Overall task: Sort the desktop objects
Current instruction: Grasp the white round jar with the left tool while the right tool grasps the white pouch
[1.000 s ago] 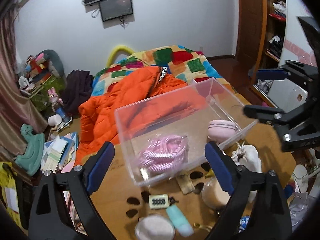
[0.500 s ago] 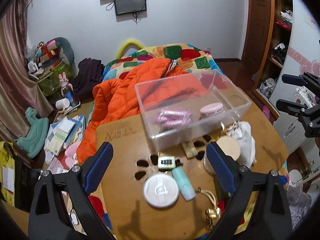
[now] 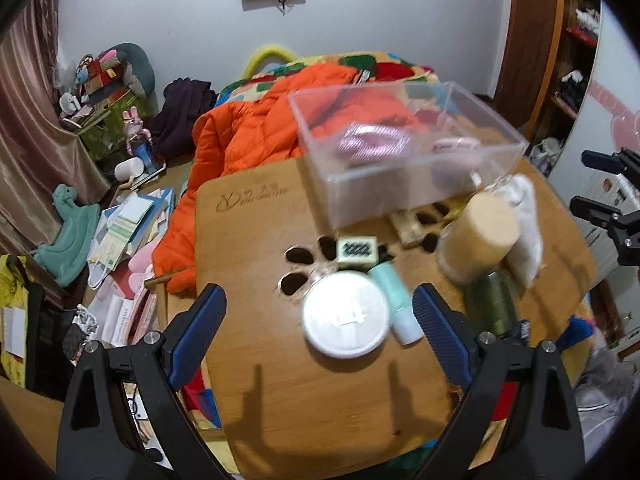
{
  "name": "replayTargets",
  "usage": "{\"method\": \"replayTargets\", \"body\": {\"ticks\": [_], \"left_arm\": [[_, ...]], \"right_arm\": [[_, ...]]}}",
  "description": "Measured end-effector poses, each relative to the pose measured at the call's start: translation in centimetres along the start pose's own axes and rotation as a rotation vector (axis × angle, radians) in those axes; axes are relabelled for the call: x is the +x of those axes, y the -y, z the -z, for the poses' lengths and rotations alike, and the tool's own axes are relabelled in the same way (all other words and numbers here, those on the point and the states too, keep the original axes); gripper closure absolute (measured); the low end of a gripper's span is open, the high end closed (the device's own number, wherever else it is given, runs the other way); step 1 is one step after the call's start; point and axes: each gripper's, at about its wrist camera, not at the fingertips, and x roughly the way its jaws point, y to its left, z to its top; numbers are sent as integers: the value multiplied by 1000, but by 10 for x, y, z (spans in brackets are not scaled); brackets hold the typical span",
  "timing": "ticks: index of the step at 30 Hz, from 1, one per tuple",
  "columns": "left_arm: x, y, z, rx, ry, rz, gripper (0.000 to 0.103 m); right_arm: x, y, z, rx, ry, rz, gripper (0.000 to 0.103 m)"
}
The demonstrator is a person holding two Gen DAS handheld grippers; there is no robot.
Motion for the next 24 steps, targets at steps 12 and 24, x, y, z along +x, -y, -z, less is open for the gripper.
{"method": "replayTargets", "body": {"ticks": [12,24], "left_arm": [[45,1,29,1,-120,79,8],[67,7,21,10,-110,85,8]], "right_arm": [[59,-15,20,42,-116,-121,18],[86,-16,13,23,-135,-197,22]]}}
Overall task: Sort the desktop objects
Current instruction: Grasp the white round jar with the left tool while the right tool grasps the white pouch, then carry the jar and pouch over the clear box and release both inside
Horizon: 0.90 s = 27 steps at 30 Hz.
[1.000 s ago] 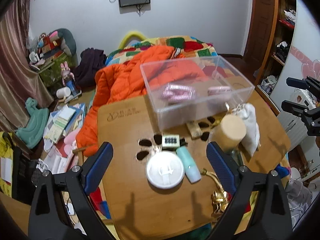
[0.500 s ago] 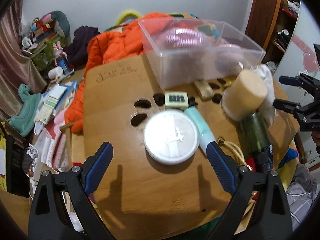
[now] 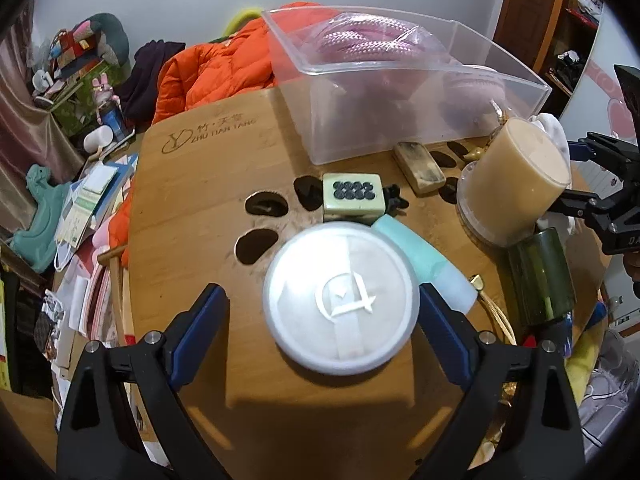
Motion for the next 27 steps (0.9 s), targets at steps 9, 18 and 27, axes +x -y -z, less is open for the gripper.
{"method": "replayTargets", "body": {"ticks": [9,18,27], "left_arm": [[-2,7,0,37,43,-9,38],[-8,0,1,-5,34,24,38],[-29,2,-2,-23,65,49,38]], "right_arm": [[-4,1,4,-17,11,-47,45],[-23,20,2,67,9,-123,52],[-39,36,6,155,-3,-201,53]]}}
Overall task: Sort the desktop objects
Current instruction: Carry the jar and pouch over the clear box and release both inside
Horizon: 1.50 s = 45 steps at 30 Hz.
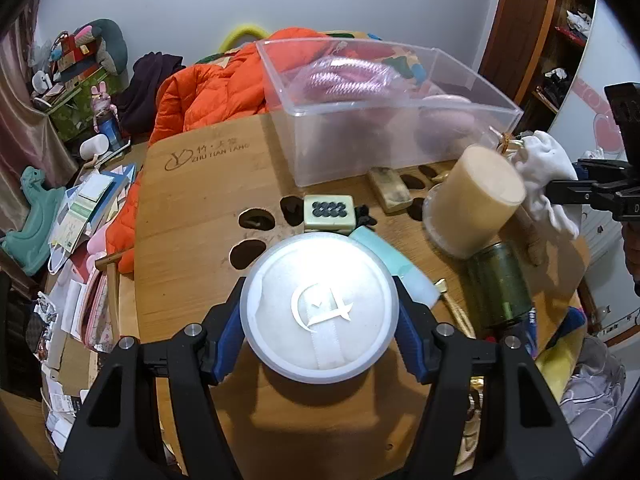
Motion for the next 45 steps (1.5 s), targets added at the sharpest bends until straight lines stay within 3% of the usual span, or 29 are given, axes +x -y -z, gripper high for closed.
{"method": "replayTargets", "body": {"ticks": [3,8,13,18,26,33,45], "left_arm": [[-7,3,-2,8,17,-4,38],[-17,8,-6,16,36,-4,38],[-21,8,-13,13,55,6,38],[-23,11,-24,13,71,16,38],[-27,17,-49,13,95,50,38],[-37,22,-78,41,143,29,38],[-27,29,-123,64,147,38,38]], "right_arm": [[-7,1,-2,7,15,11,52],[-15,-3,-7,-59,28,126,52],[-21,-4,-14,-87,34,164,52],[-24,-15,-23,-192,44,265,53],[-28,-17,-44,-209,55,251,53],[-27,-25,-58,-257,65,272,53],[-11,-19,-88,-302,53,313,53]]}}
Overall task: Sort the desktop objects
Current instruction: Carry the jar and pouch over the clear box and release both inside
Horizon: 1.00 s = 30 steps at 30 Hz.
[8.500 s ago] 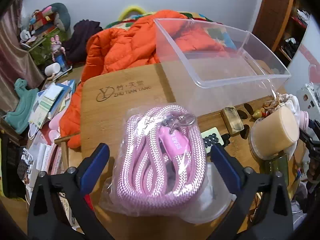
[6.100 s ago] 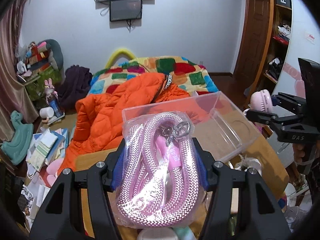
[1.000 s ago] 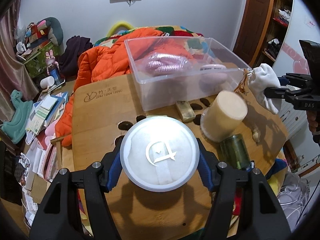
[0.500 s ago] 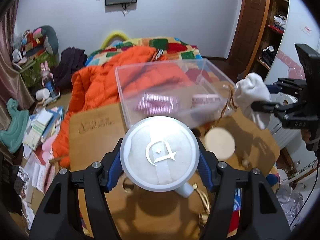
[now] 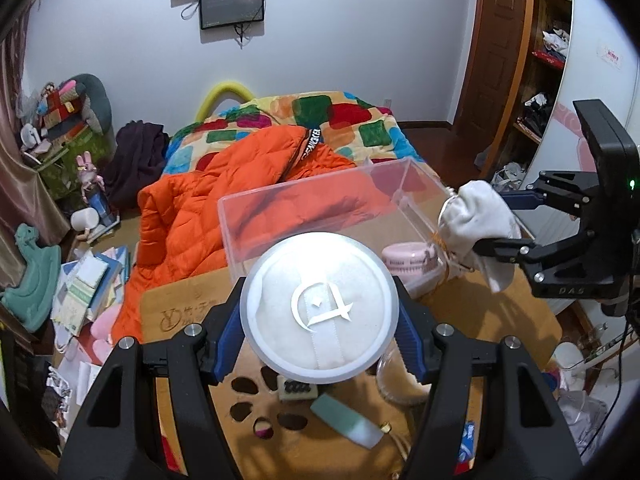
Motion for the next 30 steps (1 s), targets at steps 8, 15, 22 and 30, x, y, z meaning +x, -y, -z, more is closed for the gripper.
{"method": "replayTargets", "body": {"ticks": [8,15,22,30], "left_arm": [[32,3,-19,3,-29,13,38],[60,7,-21,26,-60,-9,38],[80,9,-21,36,-87,-8,38],[97,6,-20,23,-122,0,38]], "right_arm": [[18,7,-18,-24,-13,-14,69],[36,-2,-21,-56,-2,-8,68],[55,-4,-25,-56,-2,-10,66],[70,-2,-30,-41,-10,-28,65]]}}
